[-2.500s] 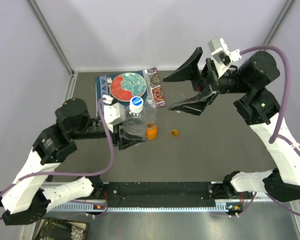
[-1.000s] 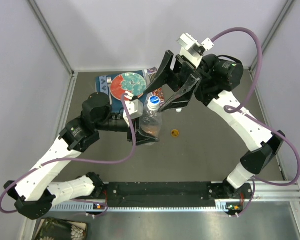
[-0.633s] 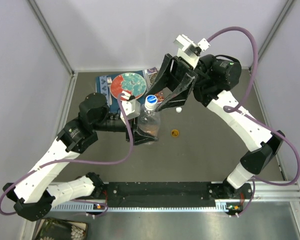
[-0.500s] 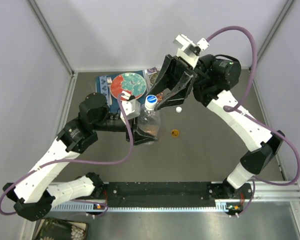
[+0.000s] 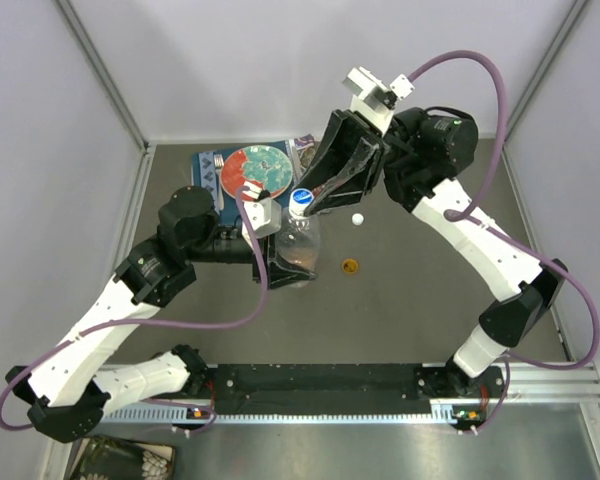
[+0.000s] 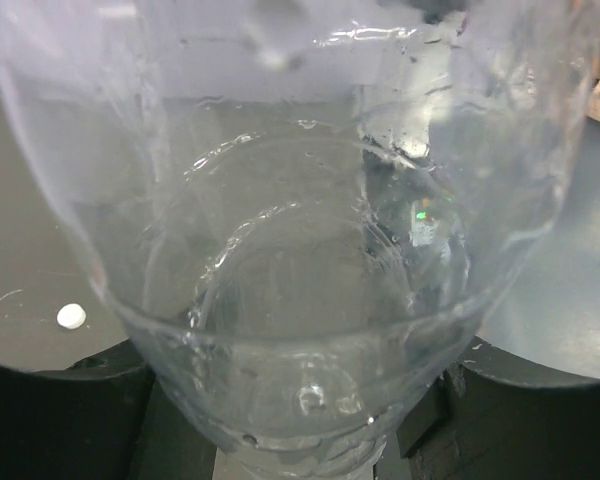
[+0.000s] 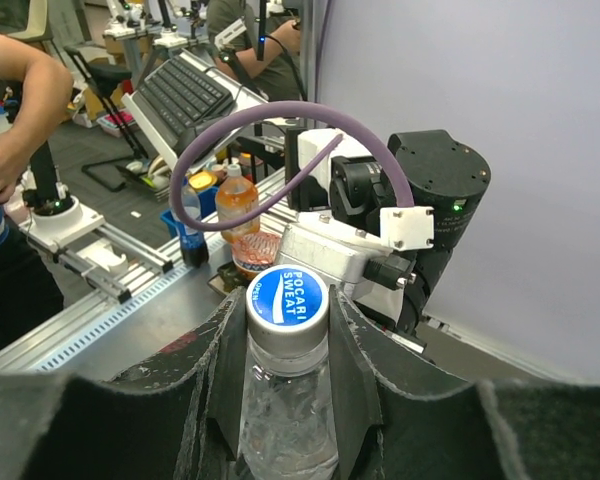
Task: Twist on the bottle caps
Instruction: Screw the bottle cap onto the plastic bottle.
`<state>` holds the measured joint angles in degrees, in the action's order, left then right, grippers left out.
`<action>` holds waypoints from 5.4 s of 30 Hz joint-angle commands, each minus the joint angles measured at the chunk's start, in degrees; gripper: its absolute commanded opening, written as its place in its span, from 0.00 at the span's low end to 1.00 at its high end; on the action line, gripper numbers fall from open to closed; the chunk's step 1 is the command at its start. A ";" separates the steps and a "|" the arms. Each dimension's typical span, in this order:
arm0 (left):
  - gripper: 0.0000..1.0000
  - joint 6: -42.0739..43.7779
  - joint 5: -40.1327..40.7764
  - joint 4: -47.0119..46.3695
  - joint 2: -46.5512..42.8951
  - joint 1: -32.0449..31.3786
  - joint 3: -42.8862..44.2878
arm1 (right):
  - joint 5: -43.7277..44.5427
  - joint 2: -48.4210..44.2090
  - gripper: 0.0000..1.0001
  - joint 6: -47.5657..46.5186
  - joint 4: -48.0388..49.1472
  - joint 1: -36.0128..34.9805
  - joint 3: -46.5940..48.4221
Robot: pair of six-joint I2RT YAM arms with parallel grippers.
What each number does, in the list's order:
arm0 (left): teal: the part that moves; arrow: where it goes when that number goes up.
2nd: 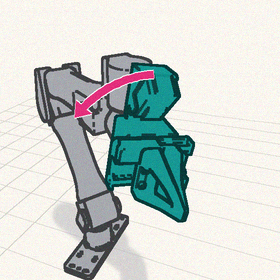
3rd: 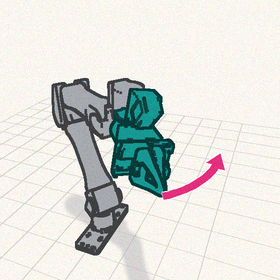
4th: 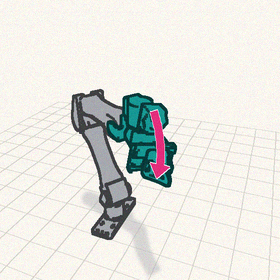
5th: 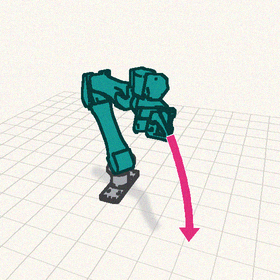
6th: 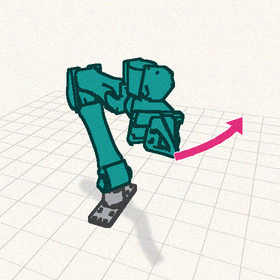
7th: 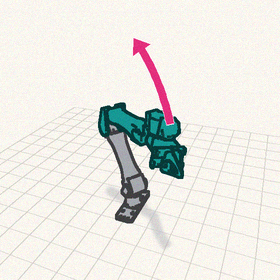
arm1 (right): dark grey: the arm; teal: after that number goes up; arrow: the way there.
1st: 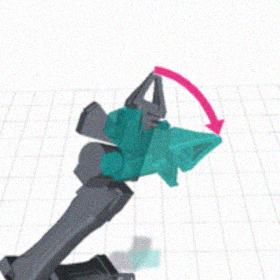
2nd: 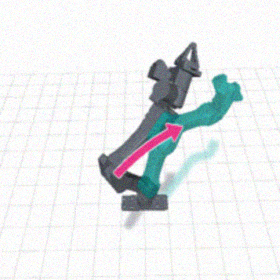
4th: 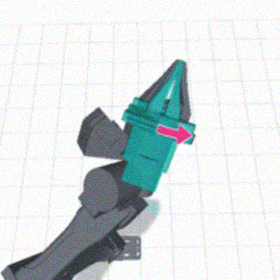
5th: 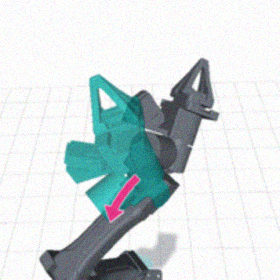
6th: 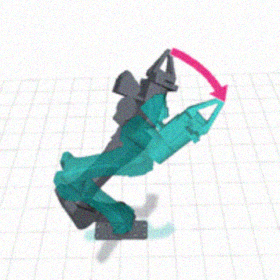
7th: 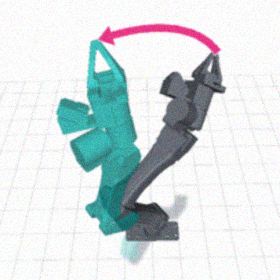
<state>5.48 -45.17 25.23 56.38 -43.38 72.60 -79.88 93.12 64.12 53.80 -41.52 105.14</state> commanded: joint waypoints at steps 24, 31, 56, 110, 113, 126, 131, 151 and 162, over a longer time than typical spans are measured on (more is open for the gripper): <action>0.23 0.32 41.10 -10.38 -2.50 2.86 0.18 | 44.24 -6.20 0.00 -47.86 -70.76 -4.53 -4.42; 0.25 0.85 55.07 -11.61 -2.42 2.95 -1.49 | 69.03 -4.27 0.00 -47.06 -74.80 -12.17 -1.35; 0.26 -0.82 50.20 -12.40 -5.49 5.32 -5.44 | 53.03 -5.66 0.69 -49.54 -78.94 -11.96 11.67; 0.29 -7.15 -13.45 -12.05 -2.06 5.05 -7.47 | -0.72 2.94 0.48 2.68 1.57 -3.74 5.77; 0.29 -6.97 -13.11 -11.96 -2.33 4.97 -7.65 | -0.63 3.73 0.43 4.26 3.24 -3.66 5.78; 0.26 -2.33 -3.72 -10.56 -3.56 4.97 -5.80 | -2.39 2.86 0.01 -0.91 -6.75 -3.31 2.88; 0.24 3.13 10.52 -9.68 -4.35 5.14 -4.40 | 5.94 -3.37 0.00 -27.52 -34.81 -0.85 -2.40; 0.28 4.90 39.27 -15.30 -6.37 5.32 -7.65 | 62.51 -1.71 0.00 -54.35 -80.17 -12.44 5.43; 0.29 -3.80 41.21 -14.25 -5.93 7.51 -3.87 | 74.95 -4.96 0.00 -61.22 -74.38 -16.84 -2.73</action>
<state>5.32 -5.48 22.24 51.29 -36.45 63.64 -9.50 88.20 5.50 -13.21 -57.17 108.22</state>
